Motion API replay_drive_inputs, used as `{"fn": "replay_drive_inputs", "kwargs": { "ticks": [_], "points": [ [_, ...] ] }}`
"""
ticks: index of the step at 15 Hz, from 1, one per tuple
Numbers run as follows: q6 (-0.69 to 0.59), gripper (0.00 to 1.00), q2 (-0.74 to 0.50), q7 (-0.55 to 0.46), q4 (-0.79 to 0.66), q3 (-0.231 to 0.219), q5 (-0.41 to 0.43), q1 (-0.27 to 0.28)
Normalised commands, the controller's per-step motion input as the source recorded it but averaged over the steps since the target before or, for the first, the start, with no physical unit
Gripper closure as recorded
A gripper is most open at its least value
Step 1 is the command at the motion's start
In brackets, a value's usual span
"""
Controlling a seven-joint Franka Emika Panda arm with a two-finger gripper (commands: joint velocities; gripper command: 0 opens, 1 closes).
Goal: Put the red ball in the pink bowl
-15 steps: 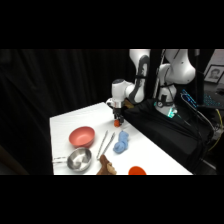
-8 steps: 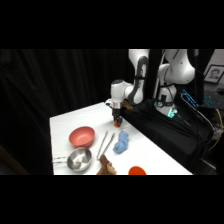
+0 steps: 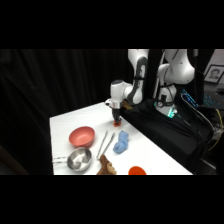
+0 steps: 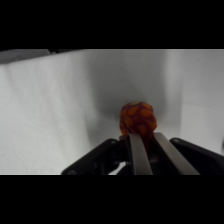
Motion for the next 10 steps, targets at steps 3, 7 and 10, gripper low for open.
{"fn": "replay_drive_inputs", "kwargs": {
  "ticks": [3,7,10],
  "points": [
    [-0.29,0.97,-0.36,0.12,-0.07,-0.177,-0.105,0.186],
    [-0.43,0.98,-0.46,0.22,-0.04,-0.197,-0.259,0.214],
    [-0.53,0.97,-0.39,0.21,0.1,-0.03,-0.241,0.079]
  ]
}}
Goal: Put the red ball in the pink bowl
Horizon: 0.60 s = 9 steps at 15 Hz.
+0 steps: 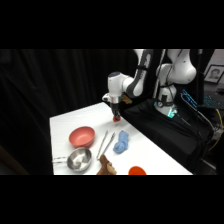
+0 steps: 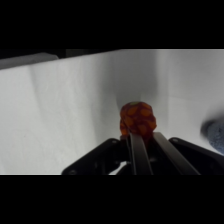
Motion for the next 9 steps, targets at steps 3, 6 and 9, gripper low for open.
{"fn": "replay_drive_inputs", "kwargs": {
  "ticks": [3,6,9],
  "points": [
    [-0.54,0.97,-0.25,0.12,0.22,0.086,-0.119,-0.006],
    [-0.5,0.97,-0.13,0.1,0.3,0.109,-0.089,-0.02],
    [-0.44,0.98,0.02,0.06,0.41,0.106,-0.041,-0.016]
  ]
}}
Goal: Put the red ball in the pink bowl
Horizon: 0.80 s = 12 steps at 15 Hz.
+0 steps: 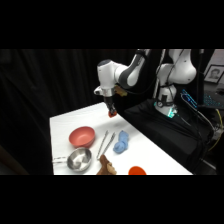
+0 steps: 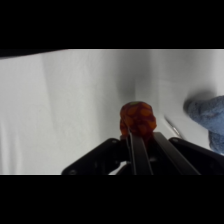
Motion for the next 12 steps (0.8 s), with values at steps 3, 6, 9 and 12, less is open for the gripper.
{"fn": "replay_drive_inputs", "kwargs": {
  "ticks": [3,6,9,12],
  "points": [
    [-0.39,0.98,0.17,0.02,0.5,0.086,0.012,-0.02],
    [-0.35,0.98,0.27,-0.02,0.56,0.073,0.057,-0.021],
    [-0.32,0.98,0.34,-0.04,0.58,0.067,0.088,-0.02],
    [-0.3,0.98,0.33,-0.07,0.56,0.061,0.108,-0.025]
  ]
}}
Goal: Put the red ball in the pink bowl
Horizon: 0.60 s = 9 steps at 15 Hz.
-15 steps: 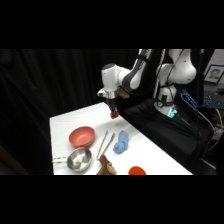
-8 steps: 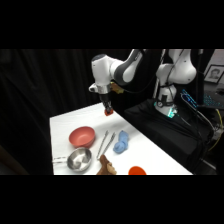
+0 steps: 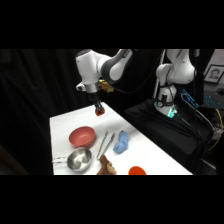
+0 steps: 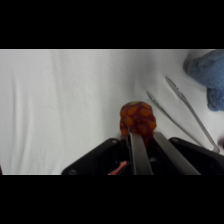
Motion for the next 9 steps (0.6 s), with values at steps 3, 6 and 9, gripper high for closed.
{"fn": "replay_drive_inputs", "kwargs": {
  "ticks": [3,6,9],
  "points": [
    [-0.28,0.98,0.28,-0.09,0.53,0.064,0.141,-0.033],
    [-0.22,0.98,0.27,-0.12,0.53,0.076,0.19,-0.05],
    [-0.13,0.98,0.28,-0.14,0.5,0.088,0.218,-0.074]
  ]
}}
